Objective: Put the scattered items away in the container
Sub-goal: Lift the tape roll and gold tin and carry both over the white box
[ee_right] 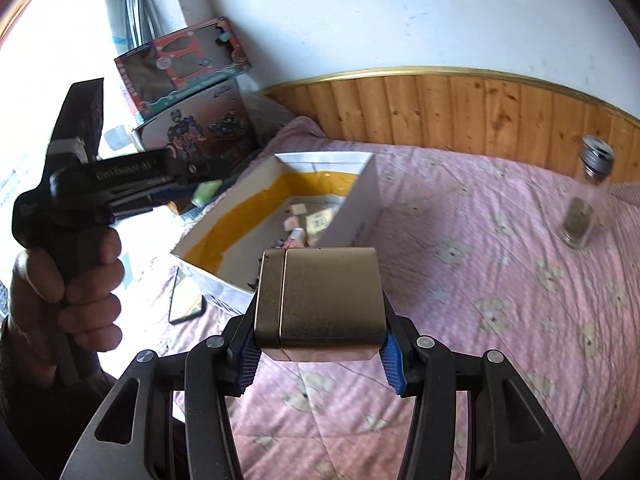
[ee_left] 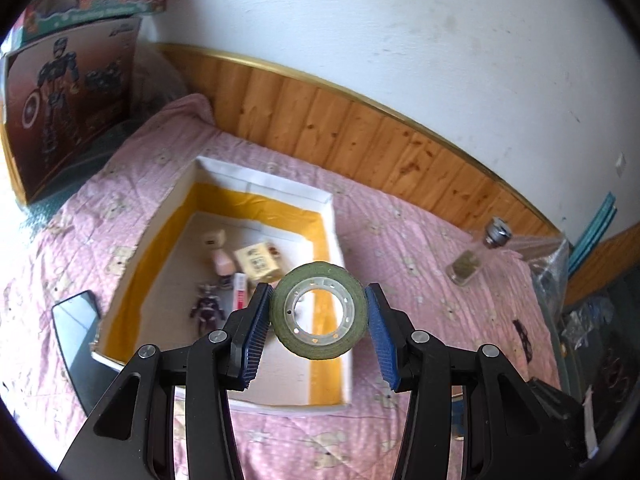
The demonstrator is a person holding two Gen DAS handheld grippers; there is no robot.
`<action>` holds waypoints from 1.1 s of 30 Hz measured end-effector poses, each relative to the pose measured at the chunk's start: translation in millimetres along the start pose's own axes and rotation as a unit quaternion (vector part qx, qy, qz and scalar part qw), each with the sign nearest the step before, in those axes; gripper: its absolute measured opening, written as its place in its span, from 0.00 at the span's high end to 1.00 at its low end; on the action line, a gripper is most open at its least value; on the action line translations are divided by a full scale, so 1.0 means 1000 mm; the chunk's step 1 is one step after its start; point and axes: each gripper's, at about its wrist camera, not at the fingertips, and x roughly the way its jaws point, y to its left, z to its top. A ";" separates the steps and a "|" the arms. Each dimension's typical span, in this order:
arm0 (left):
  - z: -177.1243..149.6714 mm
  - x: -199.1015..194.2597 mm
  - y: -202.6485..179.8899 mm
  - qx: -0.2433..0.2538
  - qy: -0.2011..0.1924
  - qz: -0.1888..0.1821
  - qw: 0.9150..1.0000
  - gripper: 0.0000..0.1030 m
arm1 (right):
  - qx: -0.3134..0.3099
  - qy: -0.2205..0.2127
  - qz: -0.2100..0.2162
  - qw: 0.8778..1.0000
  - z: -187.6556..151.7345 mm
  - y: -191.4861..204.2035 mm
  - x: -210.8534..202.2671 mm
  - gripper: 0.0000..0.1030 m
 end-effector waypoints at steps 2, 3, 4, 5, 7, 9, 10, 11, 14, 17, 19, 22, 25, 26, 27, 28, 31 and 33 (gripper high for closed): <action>0.004 0.003 0.011 -0.010 0.003 0.003 1.000 0.53 | -0.007 0.000 0.005 1.000 0.008 0.008 0.005 0.50; 0.005 0.003 0.017 -0.014 0.003 0.005 1.000 0.53 | -0.011 0.000 0.007 1.000 0.012 0.011 0.008 0.50; 0.007 0.003 0.021 -0.018 0.002 0.006 1.000 0.53 | -0.015 0.000 0.008 1.000 0.015 0.015 0.010 0.50; 0.009 0.003 0.026 -0.022 0.002 0.006 1.000 0.53 | -0.019 -0.001 0.010 1.000 0.019 0.019 0.013 0.50; 0.012 0.004 0.033 -0.027 0.001 0.006 1.000 0.53 | -0.026 0.000 0.013 1.000 0.026 0.026 0.018 0.50; 0.015 0.004 0.041 -0.033 0.002 0.004 0.999 0.53 | -0.031 0.001 0.016 0.999 0.031 0.031 0.023 0.50; 0.016 0.005 0.045 -0.035 0.002 0.005 0.999 0.53 | -0.032 0.002 0.018 0.999 0.034 0.033 0.026 0.50; 0.016 0.005 0.048 -0.037 0.003 0.006 0.999 0.53 | -0.033 0.004 0.020 0.999 0.036 0.035 0.030 0.50; 0.019 0.007 0.059 -0.043 0.005 0.010 0.999 0.53 | -0.037 0.011 0.024 0.999 0.040 0.040 0.040 0.50; 0.022 0.010 0.069 -0.049 0.008 0.016 0.999 0.53 | -0.039 0.020 0.027 0.999 0.043 0.043 0.052 0.50; 0.023 0.014 0.075 -0.051 0.012 0.020 0.998 0.53 | -0.040 0.026 0.029 0.998 0.044 0.045 0.060 0.50; 0.023 0.023 0.080 -0.052 0.024 0.028 0.998 0.52 | -0.044 0.034 0.030 0.998 0.047 0.049 0.073 0.50; 0.022 0.033 0.084 -0.051 0.036 0.034 0.997 0.52 | -0.050 0.043 0.029 0.997 0.050 0.052 0.085 0.50; 0.022 0.035 0.085 -0.051 0.040 0.035 0.997 0.52 | -0.052 0.046 0.029 0.997 0.051 0.053 0.089 0.50; 0.022 0.037 0.086 -0.051 0.042 0.037 0.997 0.52 | -0.053 0.050 0.029 0.997 0.051 0.054 0.092 0.50; 0.021 0.040 0.086 -0.051 0.046 0.038 0.997 0.52 | -0.056 0.053 0.028 0.997 0.052 0.055 0.096 0.50; 0.019 0.046 0.089 -0.050 0.056 0.040 0.996 0.52 | -0.063 0.062 0.027 0.996 0.054 0.056 0.105 0.50; 0.018 0.050 0.090 -0.048 0.064 0.044 0.996 0.52 | -0.070 0.071 0.025 0.995 0.054 0.057 0.112 0.50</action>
